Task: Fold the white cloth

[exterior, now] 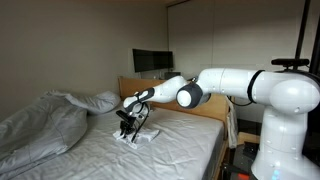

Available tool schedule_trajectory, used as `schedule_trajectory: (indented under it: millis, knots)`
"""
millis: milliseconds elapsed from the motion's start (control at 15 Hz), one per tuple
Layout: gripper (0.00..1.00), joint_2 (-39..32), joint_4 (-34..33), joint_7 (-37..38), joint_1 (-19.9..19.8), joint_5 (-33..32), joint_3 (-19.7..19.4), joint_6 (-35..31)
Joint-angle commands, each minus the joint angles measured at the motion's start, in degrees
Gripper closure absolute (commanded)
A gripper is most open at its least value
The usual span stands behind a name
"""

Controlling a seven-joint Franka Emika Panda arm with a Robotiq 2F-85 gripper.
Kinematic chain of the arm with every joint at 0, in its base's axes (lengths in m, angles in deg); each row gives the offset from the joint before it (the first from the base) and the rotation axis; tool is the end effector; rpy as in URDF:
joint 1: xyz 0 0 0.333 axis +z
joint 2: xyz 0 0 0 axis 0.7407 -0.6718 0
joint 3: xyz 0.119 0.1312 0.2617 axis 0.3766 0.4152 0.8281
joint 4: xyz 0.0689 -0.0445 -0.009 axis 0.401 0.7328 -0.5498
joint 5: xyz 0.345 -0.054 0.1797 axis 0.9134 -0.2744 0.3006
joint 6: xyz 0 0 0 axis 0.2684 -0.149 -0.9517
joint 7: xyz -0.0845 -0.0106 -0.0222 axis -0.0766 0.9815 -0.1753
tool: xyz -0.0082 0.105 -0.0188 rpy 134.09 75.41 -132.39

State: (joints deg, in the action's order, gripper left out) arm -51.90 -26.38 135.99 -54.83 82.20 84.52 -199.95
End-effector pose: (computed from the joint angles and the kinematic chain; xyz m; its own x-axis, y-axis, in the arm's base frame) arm 0.8005 -0.0584 0.0632 -0.0007 -0.9292 -0.3697 -0.9590 0.1053 -0.2631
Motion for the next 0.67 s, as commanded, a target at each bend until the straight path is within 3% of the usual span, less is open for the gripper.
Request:
schedule_trajectory:
  millis: [0, 267, 400, 600]
  knots:
    - [0.9, 0.0, 0.3, -0.4, 0.1, -1.1, 0.0, -2.2]
    - [0.93, 0.0, -0.1, -1.9, 0.4, -1.6, 0.3, -4.2]
    - [0.89, 0.1, -0.8, -3.0, 0.6, -1.5, 0.8, -6.0]
    - [0.88, 0.2, -1.3, -5.7, 0.9, -0.7, 1.9, -11.9]
